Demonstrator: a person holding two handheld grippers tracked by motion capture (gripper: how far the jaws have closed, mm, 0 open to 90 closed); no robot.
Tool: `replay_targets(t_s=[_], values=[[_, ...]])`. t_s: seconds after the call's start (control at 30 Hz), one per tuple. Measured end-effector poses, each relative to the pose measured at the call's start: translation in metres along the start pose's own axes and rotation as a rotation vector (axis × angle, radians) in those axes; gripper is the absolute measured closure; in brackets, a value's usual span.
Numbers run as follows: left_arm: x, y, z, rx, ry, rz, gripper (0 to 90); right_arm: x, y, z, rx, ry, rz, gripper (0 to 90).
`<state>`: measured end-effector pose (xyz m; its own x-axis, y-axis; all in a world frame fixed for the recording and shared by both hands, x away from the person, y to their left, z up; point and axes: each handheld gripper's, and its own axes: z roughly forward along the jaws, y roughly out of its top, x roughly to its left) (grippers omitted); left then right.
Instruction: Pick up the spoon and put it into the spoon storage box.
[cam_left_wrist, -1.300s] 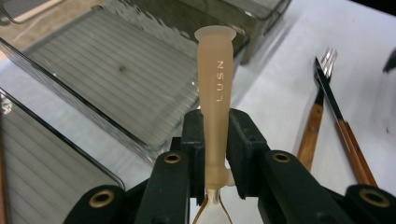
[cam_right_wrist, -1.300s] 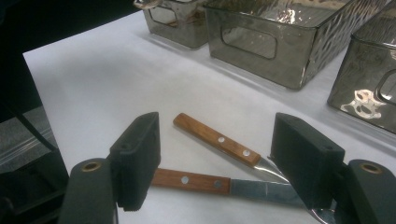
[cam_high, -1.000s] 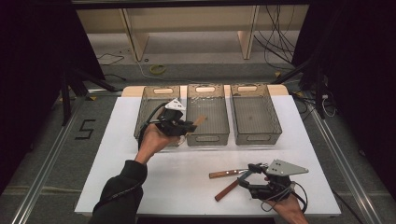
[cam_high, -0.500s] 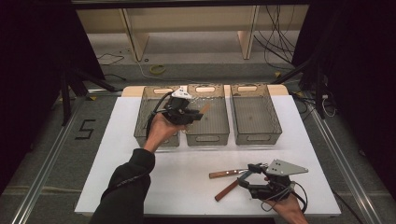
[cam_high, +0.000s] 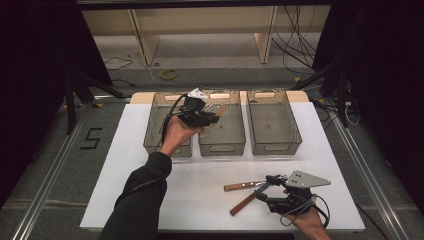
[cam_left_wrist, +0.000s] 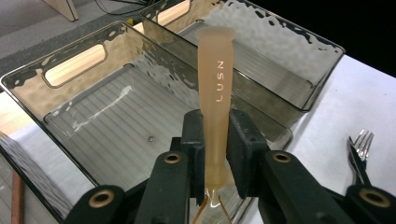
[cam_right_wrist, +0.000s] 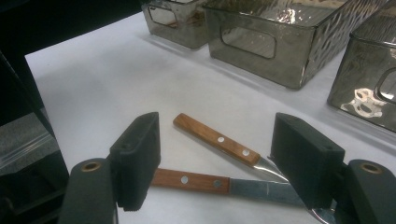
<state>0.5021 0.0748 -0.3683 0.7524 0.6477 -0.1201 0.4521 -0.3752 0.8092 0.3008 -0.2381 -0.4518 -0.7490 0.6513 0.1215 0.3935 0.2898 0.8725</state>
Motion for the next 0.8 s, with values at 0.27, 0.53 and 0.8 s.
replay_targets(t_s=[0.27,0.53,0.8], values=[[0.005,-0.002,0.009,-0.001,0.005,-0.019,76.7,0.001,0.000,0.000,0.001,0.001,-0.003,33.7],[0.011,-0.007,0.017,-0.003,0.013,-0.048,76.7,0.001,0.000,0.000,-0.002,0.004,-0.002,33.8],[0.016,-0.007,0.023,-0.008,0.025,-0.066,76.6,0.001,0.000,0.000,0.001,0.005,-0.001,33.8]])
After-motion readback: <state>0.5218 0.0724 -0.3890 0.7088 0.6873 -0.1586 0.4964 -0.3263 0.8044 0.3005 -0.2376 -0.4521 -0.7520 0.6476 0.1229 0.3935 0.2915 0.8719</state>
